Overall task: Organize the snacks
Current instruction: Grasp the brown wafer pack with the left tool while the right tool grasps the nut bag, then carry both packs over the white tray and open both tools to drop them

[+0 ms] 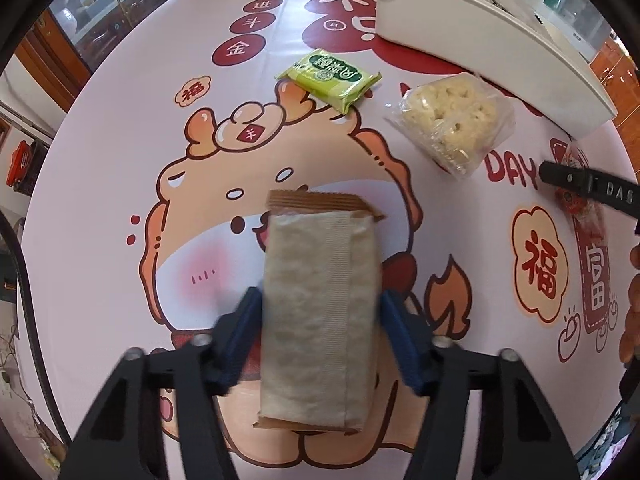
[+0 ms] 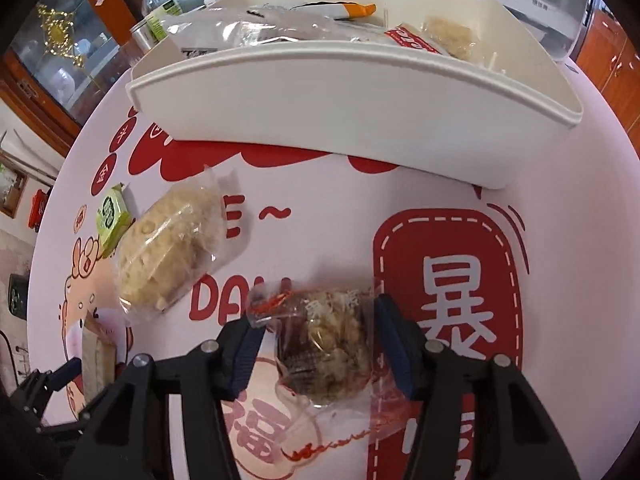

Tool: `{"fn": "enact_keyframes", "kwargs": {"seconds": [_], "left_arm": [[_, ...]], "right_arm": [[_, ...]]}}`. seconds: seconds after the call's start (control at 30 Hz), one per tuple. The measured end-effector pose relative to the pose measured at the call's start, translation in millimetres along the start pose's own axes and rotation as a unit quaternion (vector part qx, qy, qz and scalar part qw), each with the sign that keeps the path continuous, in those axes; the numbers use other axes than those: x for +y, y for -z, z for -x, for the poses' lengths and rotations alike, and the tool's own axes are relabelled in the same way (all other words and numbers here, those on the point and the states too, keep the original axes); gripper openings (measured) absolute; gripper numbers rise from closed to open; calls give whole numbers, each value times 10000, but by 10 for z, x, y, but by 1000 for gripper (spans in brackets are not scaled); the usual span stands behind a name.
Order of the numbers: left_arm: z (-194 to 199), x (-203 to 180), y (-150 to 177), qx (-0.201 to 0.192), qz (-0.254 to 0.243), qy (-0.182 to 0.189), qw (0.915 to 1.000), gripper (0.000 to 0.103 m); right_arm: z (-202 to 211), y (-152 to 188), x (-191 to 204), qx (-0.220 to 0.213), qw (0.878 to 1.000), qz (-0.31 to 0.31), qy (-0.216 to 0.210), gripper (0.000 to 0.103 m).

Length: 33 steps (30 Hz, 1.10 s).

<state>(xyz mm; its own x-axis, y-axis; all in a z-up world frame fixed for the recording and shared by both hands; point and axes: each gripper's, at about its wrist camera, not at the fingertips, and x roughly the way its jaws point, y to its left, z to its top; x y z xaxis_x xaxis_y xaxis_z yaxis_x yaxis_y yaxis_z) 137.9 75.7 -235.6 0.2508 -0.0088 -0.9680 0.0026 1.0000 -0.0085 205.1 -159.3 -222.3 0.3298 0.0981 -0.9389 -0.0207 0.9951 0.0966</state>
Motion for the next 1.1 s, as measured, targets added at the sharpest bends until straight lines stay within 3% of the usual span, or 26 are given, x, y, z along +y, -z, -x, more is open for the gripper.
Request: {"fn": "enact_keyframes", "kwargs": {"seconds": [0.13,0.47,1.1], "left_arm": [[15,-18,-21,-30,126,-7,9999,54],[74,79,80,-23,354,195,9992,53],[719,-419,-39,-598,-85,509,9969,53]], "right_arm": [[37,89,3,-136,9997,172,-63,45],[176,287,-147,-208,9946,-180,-997,40],[659,464,-170,-399,9906,-28,-1312,40]]}}
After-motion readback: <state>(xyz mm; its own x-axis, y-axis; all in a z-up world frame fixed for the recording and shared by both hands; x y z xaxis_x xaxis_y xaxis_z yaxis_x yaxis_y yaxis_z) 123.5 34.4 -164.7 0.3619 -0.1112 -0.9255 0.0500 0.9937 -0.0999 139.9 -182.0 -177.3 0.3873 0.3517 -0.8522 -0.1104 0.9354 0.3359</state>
